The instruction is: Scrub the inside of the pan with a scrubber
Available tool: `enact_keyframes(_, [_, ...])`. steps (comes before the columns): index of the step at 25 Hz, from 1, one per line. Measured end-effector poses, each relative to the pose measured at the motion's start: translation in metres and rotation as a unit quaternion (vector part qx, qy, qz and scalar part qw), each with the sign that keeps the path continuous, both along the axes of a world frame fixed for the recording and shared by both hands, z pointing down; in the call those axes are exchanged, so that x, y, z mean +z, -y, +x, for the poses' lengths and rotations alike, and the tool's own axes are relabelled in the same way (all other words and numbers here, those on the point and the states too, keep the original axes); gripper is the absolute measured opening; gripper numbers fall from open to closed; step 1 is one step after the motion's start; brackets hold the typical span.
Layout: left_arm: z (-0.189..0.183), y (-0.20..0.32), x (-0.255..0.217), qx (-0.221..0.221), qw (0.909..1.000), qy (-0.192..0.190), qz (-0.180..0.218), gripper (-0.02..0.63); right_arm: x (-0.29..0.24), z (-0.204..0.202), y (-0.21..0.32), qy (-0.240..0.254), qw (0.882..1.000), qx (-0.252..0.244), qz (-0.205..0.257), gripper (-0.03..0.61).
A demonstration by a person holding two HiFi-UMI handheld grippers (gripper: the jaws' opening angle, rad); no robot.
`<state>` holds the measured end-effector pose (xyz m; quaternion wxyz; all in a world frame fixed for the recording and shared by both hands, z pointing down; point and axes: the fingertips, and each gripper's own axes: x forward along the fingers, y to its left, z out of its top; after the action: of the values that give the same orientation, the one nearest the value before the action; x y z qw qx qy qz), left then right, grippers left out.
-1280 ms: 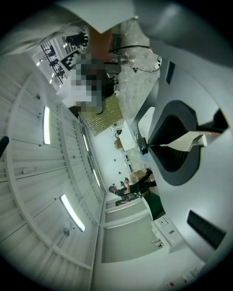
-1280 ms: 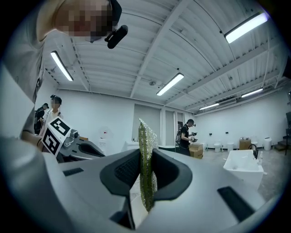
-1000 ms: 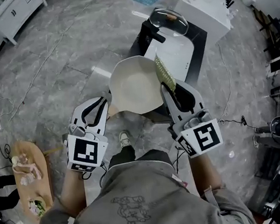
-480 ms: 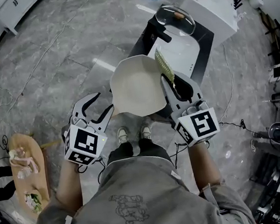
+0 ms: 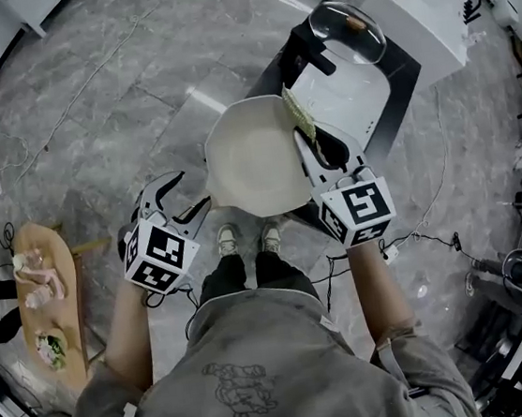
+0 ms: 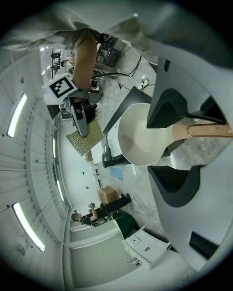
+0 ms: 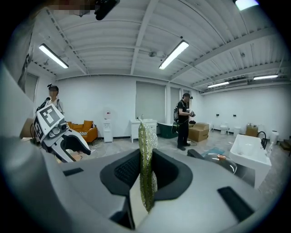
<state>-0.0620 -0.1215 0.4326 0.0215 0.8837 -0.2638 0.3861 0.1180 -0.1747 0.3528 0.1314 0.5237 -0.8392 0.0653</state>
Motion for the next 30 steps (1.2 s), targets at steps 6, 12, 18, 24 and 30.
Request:
enact_keyframes(6, [0.001,-0.003,0.028,-0.01,0.9996,-0.003,-0.028,0.247,0.048,0.01,0.022,-0.014,0.999,0.005,-0.035,0.075])
enact_keyframes(12, [0.002,-0.009,0.063,0.002,0.9979,0.032,-0.057,0.254,0.094,0.02,0.043,-0.032,0.997,0.018,-0.062,0.075])
enact_keyframes(18, [-0.001,-0.014,0.098,0.012,0.9942,0.061,-0.088,0.258,0.138,0.025,0.06,-0.052,0.995,0.038,-0.08,0.075])
enact_keyframes(24, [-0.007,-0.023,0.128,0.031,0.9875,0.1,-0.118,0.258,0.178,0.031,0.075,-0.061,0.991,0.07,-0.098,0.075])
enact_keyframes(30, [-0.012,-0.031,0.151,0.041,0.9811,0.123,-0.144,0.258,0.207,0.032,0.081,-0.078,0.987,0.089,-0.111,0.075])
